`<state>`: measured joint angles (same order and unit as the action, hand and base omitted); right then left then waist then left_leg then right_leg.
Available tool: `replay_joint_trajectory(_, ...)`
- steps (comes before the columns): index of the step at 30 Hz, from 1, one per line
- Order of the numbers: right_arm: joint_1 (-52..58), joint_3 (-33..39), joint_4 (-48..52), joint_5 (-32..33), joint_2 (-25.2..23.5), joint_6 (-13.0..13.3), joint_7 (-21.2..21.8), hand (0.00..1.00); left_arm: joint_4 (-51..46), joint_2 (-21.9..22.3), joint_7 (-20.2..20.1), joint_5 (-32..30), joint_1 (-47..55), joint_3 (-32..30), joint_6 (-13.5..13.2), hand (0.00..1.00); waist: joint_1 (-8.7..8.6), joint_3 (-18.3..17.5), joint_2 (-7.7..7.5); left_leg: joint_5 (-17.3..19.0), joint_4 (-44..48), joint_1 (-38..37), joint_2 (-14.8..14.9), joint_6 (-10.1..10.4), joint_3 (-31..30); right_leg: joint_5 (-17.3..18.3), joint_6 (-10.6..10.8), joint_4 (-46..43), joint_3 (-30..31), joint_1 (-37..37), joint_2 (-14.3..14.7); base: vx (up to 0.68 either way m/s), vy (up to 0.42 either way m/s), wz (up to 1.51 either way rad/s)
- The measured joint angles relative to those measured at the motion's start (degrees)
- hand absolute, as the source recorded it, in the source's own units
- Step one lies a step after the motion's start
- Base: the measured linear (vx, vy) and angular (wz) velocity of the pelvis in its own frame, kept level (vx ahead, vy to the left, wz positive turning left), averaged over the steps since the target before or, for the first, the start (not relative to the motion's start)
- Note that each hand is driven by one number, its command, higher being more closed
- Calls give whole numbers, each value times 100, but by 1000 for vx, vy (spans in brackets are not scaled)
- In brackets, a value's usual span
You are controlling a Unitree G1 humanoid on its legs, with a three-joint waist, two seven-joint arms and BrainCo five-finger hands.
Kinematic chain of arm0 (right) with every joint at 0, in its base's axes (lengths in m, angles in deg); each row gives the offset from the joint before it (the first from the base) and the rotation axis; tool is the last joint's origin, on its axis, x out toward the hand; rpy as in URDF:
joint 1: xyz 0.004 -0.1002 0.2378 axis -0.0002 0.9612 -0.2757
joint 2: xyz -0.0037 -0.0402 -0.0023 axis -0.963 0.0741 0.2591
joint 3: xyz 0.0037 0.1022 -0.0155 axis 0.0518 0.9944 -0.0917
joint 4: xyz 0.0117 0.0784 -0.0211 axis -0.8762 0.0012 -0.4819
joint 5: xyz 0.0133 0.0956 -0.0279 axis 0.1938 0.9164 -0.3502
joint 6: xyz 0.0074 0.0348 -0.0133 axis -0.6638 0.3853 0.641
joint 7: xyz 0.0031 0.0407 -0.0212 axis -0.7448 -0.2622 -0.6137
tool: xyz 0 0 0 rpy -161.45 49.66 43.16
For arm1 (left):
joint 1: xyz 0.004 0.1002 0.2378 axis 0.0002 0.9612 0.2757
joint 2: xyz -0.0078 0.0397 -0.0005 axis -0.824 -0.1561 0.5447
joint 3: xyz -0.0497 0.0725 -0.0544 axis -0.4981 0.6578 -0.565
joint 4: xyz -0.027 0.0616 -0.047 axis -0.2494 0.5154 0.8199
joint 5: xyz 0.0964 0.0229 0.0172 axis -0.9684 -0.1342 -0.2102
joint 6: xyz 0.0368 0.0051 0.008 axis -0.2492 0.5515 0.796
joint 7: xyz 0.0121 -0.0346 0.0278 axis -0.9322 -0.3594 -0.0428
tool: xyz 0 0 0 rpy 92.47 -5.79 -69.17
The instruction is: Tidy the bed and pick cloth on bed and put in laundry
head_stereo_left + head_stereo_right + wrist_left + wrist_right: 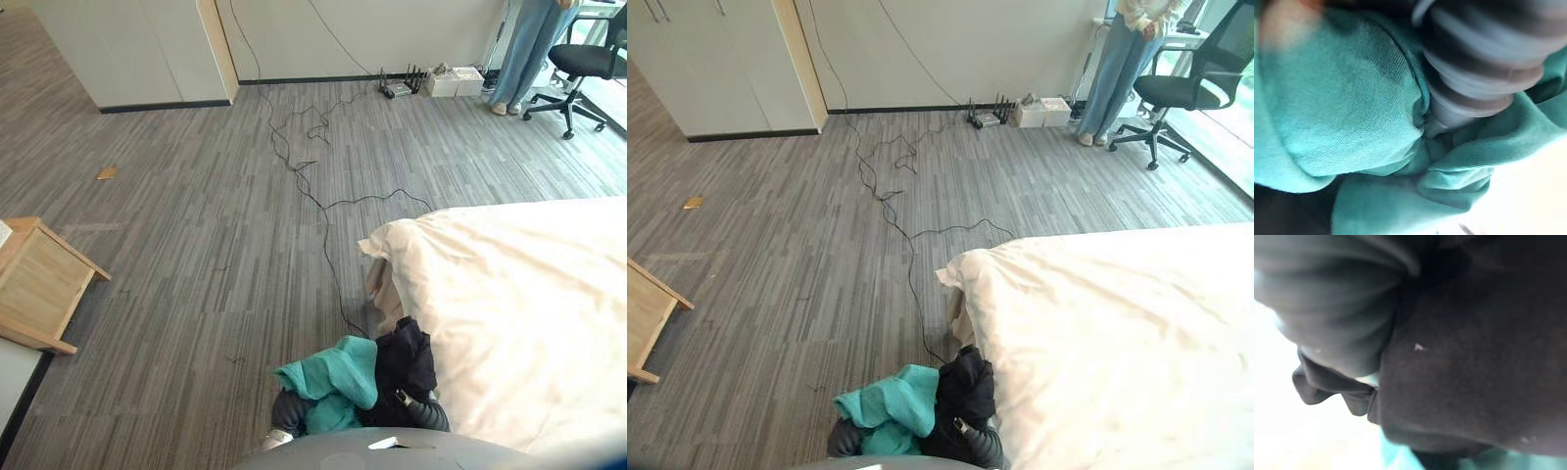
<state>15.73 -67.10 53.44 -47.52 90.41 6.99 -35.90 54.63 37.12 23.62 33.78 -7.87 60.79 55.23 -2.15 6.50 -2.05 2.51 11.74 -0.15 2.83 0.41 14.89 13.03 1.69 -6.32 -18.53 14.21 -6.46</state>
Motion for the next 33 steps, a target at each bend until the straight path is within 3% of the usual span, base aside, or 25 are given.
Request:
replay_joint_trajectory(2,-133,385,14,16,97,-98,-8,100,-157,46,398,-204,-209,23,342,100,-24,399,89,163,1346,523,243,-43,140,-52,-9,49,-295,312,23,-84,-16,58)
replay_joint_trajectory(5,-252,530,16,20,363,-240,38,100,-91,77,580,-200,-258,-14,649,100,-10,470,343,265,1127,486,268,-22,303,0,-51,124,-406,319,90,-74,30,34)
replay_joint_trajectory(6,-247,535,23,19,381,-269,63,100,-87,75,605,-202,-270,-20,680,100,-8,476,366,265,1007,456,262,-22,354,-1,-52,126,-414,329,102,-42,31,30)
replay_joint_trajectory(9,-204,521,187,23,383,-489,220,100,-181,41,870,-341,-338,-89,707,100,26,654,291,411,1070,563,362,11,634,31,-156,258,-459,500,110,-56,50,12)
replay_joint_trajectory(11,-171,527,190,37,424,-513,296,100,-195,42,1017,-378,-336,-92,712,100,5,649,313,395,942,716,545,44,870,108,-76,322,-543,590,124,-31,109,0)
replay_joint_trajectory(13,-139,529,158,103,457,-514,341,100,-192,39,1221,-473,-334,-124,708,100,19,634,307,204,817,730,637,-243,1182,191,49,345,-505,705,114,78,159,-5)
replay_joint_trajectory(14,-151,528,105,117,471,-517,346,100,-238,22,1374,-570,-282,-163,738,100,39,610,273,300,845,714,559,-405,1292,244,77,329,-439,699,-11,229,220,-23)
replay_joint_trajectory(15,-146,540,104,106,486,-521,415,100,-274,67,1595,-661,-242,-248,774,100,155,491,162,546,875,718,383,-424,1435,356,23,214,-343,581,-253,260,225,-25)
replay_joint_trajectory(16,-137,547,99,79,493,-526,455,100,-270,99,1676,-701,-239,-293,778,100,191,471,156,653,886,717,301,-430,1449,404,-48,150,-316,544,-336,368,247,-18)
replay_joint_trajectory(18,-126,562,125,-118,494,-570,606,100,-75,263,1830,-850,-268,-559,746,100,171,388,224,883,923,651,101,-666,1424,312,113,-1399,-111,-31,-718,392,233,20)
replay_joint_trajectory(20,-184,567,133,-126,483,-584,756,100,-83,204,1905,-867,-262,-660,638,100,188,421,143,1055,879,402,-43,-688,1402,108,321,-3016,116,-608,-1093,314,205,18)
replay_joint_trajectory(21,-210,552,132,-158,456,-590,841,100,-128,160,1937,-872,-258,-715,565,100,217,459,83,1172,799,200,-177,-664,1339,-189,399,-4020,275,-1003,-1292,321,157,24)
replay_joint_trajectory(22,-208,552,147,-169,433,-582,963,100,-99,119,1938,-875,-243,-814,490,100,210,518,-33,1296,642,-85,-326,-593,1178,-270,418,-5116,342,-1418,-1463,387,157,47)
replay_joint_trajectory(24,-159,567,262,-151,456,-575,1081,100,53,65,1941,-867,-220,-825,439,100,139,504,12,1259,208,-519,-419,-504,901,-174,269,-5694,209,-1838,-1416,375,111,64)
replay_joint_trajectory(27,80,556,657,-73,429,-584,1130,100,76,-86,1926,-857,-208,-811,485,100,45,520,-6,1185,-226,-1021,-443,-434,256,167,344,-4921,-147,-2518,-1348,414,3,111)
replay_joint_trajectory(28,120,544,765,8,428,-623,1124,100,66,-112,1876,-858,-222,-809,588,100,-6,539,-8,1192,-327,-1195,-405,-385,-23,185,342,-4099,-226,-2694,-1326,481,-89,128)
replay_joint_trajectory(30,70,552,848,126,420,-750,1107,100,164,-123,1703,-828,-272,-784,734,100,1,597,90,1299,-388,-1479,-236,-214,-349,-201,409,-2493,-100,-2869,-1141,489,-146,111)
replay_joint_trajectory(32,25,425,919,128,359,-918,1042,100,224,-280,1492,-808,-271,-786,811,100,4,616,49,1566,-386,-1825,-72,139,-639,-1066,658,-773,365,-2904,-1061,634,-318,117)
replay_joint_trajectory(33,34,351,992,127,363,-1012,1009,100,222,-333,1432,-805,-212,-799,783,100,12,625,27,1795,-345,-2013,22,258,-723,-1202,660,-838,530,-2933,-1060,573,-336,118)
